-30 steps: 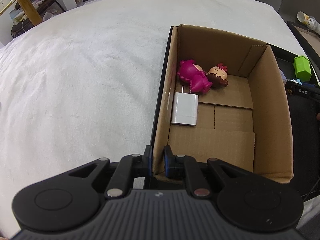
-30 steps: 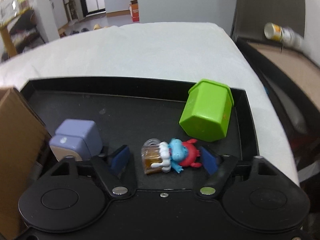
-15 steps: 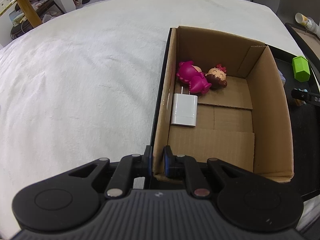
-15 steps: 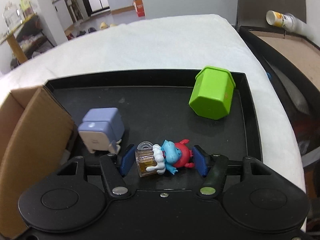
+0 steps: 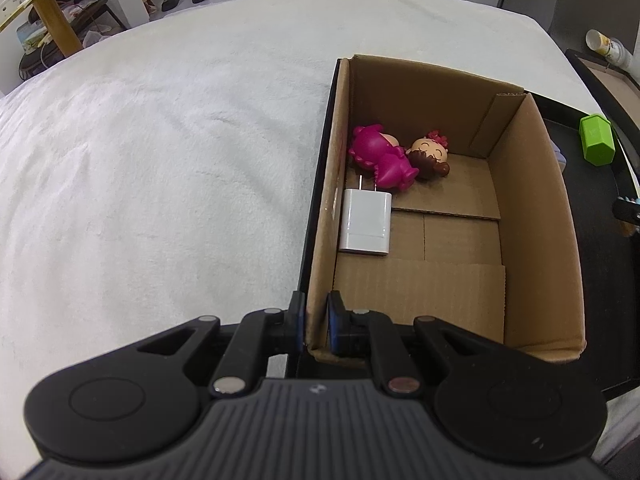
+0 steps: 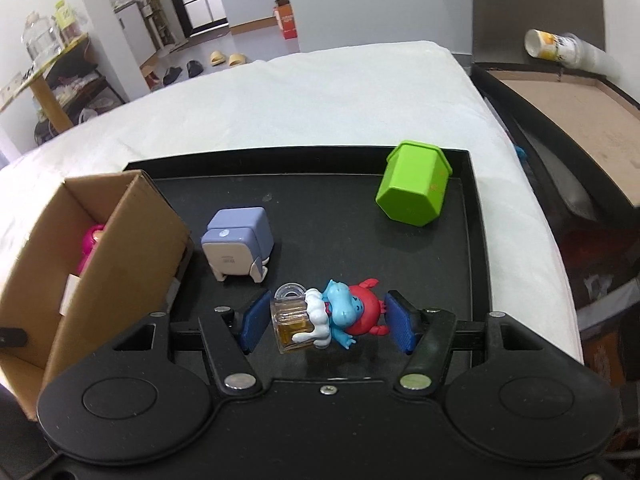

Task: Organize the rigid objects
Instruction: 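Carry the blue-and-red figurine with the right tool over the box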

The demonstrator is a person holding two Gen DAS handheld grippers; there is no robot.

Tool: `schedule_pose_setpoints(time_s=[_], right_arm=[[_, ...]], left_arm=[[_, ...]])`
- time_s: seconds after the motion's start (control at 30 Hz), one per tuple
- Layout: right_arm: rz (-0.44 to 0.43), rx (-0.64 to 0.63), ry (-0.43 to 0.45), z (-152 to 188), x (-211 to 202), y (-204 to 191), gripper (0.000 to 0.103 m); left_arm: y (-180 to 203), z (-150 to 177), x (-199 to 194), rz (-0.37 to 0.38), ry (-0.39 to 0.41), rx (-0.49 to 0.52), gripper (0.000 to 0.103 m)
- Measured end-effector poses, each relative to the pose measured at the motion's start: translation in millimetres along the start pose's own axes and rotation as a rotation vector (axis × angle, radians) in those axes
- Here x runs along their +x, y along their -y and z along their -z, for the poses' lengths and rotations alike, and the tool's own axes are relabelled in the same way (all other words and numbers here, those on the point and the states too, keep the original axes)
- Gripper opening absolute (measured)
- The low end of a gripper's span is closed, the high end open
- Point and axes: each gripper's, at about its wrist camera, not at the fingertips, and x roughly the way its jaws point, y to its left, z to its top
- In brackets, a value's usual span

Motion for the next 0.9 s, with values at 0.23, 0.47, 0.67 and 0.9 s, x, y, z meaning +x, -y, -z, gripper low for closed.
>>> schedule_pose_setpoints(time_s=[0.23,0.47,0.67,0.9], right_arm=[[-0.011,-0.005,0.04,0,-32,-12,0.06],[-0.01,-0.015,0.054,-2,-51,-26,0.06],[-0.012,-0.037,0.073,-8,-63,-43,0.06],[-0.002,-0.059,0.082,-13,-67,-64,0.06]], left_arm=[[-2,1,-1,0.02,0.01,0.004,0.01],[-5,2,-3,0.049,0.019,0.006,0.01],[-9,3,-3,0.073,0.028,0.003,0.01],[-12,6,-6,0.097,0.044,0.004,0.01]])
